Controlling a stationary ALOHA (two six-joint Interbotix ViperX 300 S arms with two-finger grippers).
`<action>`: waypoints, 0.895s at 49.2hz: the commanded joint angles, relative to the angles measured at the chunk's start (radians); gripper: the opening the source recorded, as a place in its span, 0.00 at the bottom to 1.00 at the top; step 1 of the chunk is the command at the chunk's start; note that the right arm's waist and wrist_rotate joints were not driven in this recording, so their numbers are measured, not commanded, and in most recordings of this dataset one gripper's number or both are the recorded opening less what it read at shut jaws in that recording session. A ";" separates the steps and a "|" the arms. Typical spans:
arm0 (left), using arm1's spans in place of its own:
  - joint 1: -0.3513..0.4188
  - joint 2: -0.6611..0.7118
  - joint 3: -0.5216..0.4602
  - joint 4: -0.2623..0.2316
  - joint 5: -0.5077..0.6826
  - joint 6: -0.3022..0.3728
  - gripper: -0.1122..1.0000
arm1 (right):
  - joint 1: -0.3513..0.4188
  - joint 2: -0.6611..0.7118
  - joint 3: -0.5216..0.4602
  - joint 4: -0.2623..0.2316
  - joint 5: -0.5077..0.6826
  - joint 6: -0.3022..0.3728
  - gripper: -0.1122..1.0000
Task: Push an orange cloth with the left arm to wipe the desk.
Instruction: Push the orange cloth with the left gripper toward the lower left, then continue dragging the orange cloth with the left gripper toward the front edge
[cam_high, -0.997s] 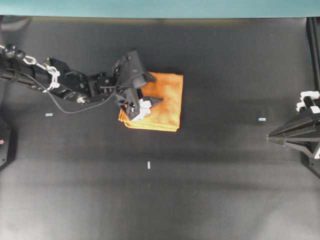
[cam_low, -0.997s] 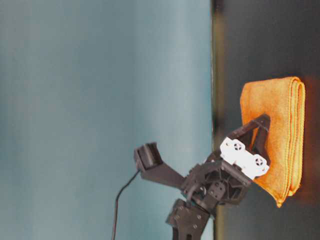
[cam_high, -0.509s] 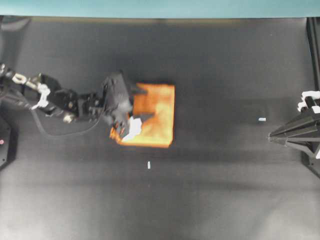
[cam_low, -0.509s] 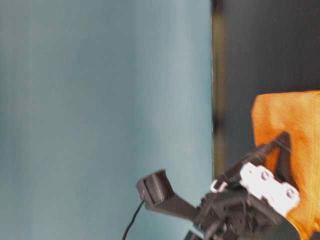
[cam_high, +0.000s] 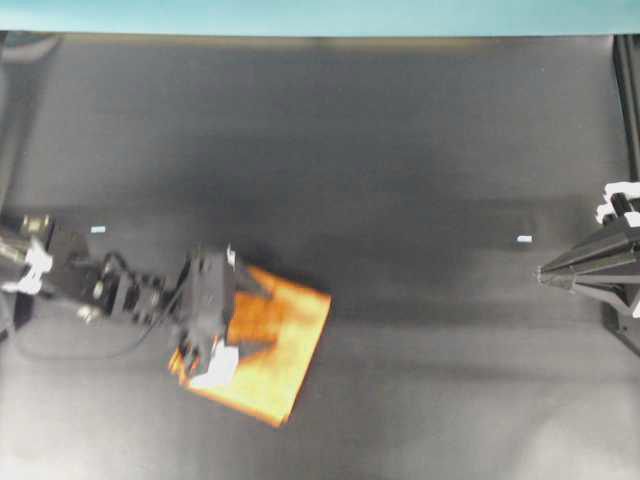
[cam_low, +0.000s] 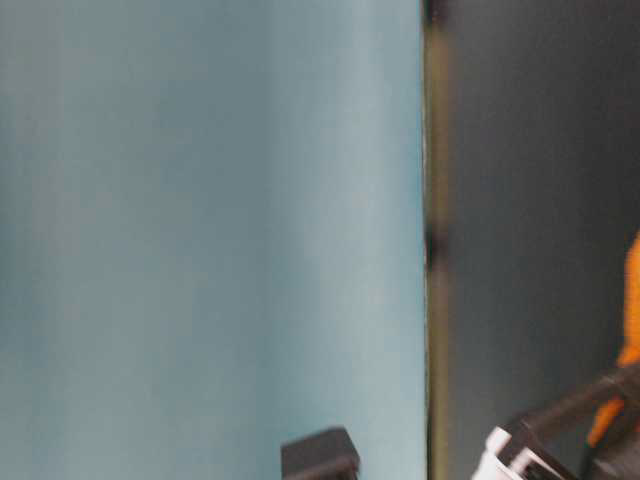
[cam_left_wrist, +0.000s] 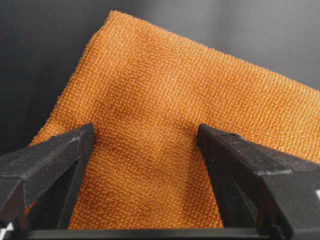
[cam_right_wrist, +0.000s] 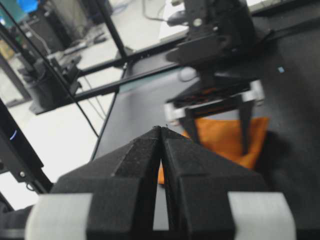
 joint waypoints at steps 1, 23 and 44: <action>-0.071 -0.008 -0.006 0.003 -0.003 -0.008 0.84 | 0.000 0.003 -0.006 0.000 -0.005 0.000 0.10; -0.270 -0.005 -0.044 0.002 0.000 -0.040 0.84 | 0.000 0.003 -0.005 0.002 -0.006 -0.002 0.10; -0.268 -0.006 -0.046 0.003 0.000 -0.035 0.84 | 0.000 0.003 -0.003 0.002 -0.005 0.000 0.10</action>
